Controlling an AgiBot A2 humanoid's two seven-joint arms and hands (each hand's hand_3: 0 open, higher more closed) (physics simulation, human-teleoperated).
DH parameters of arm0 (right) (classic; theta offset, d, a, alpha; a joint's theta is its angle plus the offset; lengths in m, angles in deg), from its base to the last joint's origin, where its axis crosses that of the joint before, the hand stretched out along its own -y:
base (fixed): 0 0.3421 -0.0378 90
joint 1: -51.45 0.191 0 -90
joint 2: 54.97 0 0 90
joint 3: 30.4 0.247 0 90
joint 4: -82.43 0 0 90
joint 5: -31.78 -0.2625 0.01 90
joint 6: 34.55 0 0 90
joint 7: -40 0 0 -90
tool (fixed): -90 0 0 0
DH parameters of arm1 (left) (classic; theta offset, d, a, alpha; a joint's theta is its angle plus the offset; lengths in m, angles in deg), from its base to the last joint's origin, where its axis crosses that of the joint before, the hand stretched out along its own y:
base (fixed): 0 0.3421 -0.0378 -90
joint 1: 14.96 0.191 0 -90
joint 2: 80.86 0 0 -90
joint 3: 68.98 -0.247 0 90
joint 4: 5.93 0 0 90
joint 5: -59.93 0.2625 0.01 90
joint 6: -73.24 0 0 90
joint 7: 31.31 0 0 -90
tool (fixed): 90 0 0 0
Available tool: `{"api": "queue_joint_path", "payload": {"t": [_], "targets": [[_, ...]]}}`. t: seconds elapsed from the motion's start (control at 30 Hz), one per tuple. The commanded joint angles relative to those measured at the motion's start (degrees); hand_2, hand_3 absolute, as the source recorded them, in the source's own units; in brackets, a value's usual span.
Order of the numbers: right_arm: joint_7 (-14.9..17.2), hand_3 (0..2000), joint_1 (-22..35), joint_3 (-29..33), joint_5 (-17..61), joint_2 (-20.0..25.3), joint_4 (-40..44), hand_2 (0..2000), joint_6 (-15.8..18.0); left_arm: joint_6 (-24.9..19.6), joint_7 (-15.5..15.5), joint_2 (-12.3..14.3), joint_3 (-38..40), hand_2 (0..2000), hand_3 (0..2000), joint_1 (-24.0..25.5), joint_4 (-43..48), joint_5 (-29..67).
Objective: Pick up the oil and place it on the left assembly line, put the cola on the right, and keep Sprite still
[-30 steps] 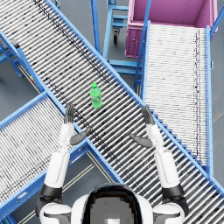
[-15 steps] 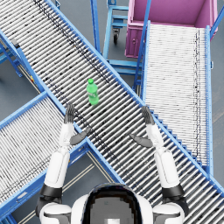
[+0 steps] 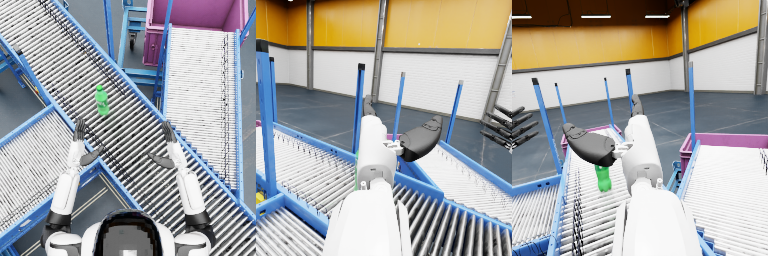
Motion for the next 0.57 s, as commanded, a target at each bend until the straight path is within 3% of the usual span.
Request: {"api": "queue_joint_path", "payload": {"t": [0.03,0.57], "targets": [[0.0,0,0.0,0.0,0.0,0.0,0.0,0,0.0,0.0,0.0,0.0,0.0,0,0,0.0,0.0,0.0],[0.0,0,0.0,0.0,0.0,0.0,0.0,0,0.0,0.0,0.0,0.0,0.0,0,0,0.0,0.0,0.0]]}}
